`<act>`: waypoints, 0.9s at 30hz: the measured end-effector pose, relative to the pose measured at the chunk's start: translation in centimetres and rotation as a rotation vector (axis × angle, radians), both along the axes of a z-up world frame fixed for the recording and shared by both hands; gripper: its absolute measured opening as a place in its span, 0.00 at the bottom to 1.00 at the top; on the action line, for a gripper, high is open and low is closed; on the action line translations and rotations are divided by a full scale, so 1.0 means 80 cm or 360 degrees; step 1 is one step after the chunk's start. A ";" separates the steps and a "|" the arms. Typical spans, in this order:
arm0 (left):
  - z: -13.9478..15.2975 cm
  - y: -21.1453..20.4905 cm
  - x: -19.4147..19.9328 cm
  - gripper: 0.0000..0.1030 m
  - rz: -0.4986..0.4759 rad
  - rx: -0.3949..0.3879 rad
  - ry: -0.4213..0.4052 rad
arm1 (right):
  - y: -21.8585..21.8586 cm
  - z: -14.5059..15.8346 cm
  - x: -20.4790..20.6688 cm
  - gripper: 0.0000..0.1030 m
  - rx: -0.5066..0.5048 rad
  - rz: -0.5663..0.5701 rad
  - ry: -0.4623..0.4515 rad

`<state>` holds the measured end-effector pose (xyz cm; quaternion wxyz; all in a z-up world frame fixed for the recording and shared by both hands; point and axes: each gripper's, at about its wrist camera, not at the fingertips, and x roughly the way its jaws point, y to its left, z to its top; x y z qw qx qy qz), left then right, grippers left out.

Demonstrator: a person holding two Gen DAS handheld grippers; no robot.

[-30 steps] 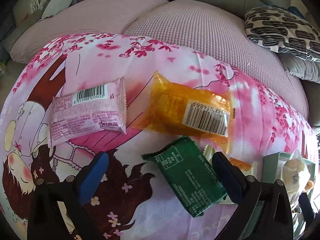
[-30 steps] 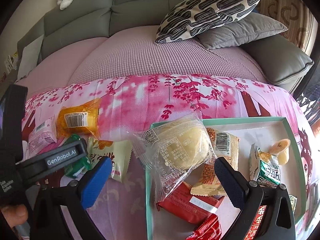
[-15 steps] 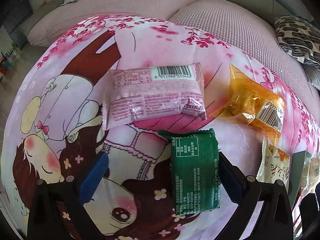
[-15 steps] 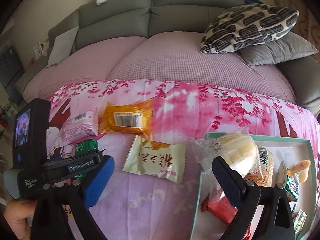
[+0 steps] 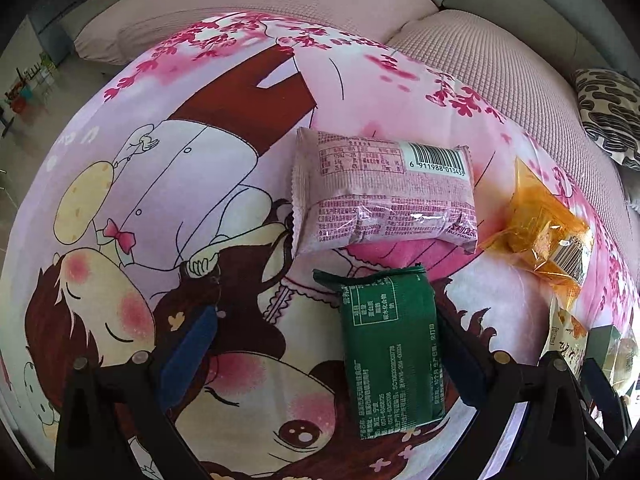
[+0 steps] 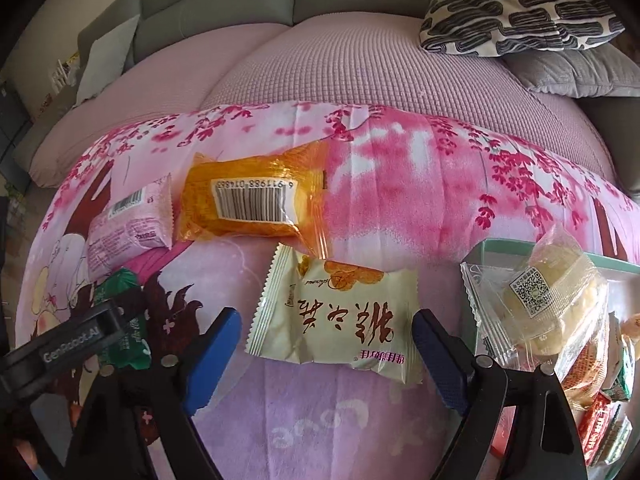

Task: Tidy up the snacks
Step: 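Grasp the green packet with the left gripper while the right grasps the cream packet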

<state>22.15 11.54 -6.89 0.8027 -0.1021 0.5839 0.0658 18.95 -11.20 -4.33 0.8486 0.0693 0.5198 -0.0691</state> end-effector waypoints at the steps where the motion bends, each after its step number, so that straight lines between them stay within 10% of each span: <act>1: 0.000 0.002 0.000 1.00 0.0004 -0.0009 -0.0008 | -0.001 -0.001 0.002 0.87 0.0001 -0.0010 0.0005; 18: 0.014 -0.020 -0.002 0.97 -0.0132 0.0092 -0.0026 | 0.016 -0.009 0.011 0.72 -0.0111 0.0048 0.0021; 27: 0.017 -0.043 -0.007 0.50 -0.0227 0.0033 -0.0025 | -0.005 -0.001 -0.003 0.56 -0.0015 -0.0002 -0.0033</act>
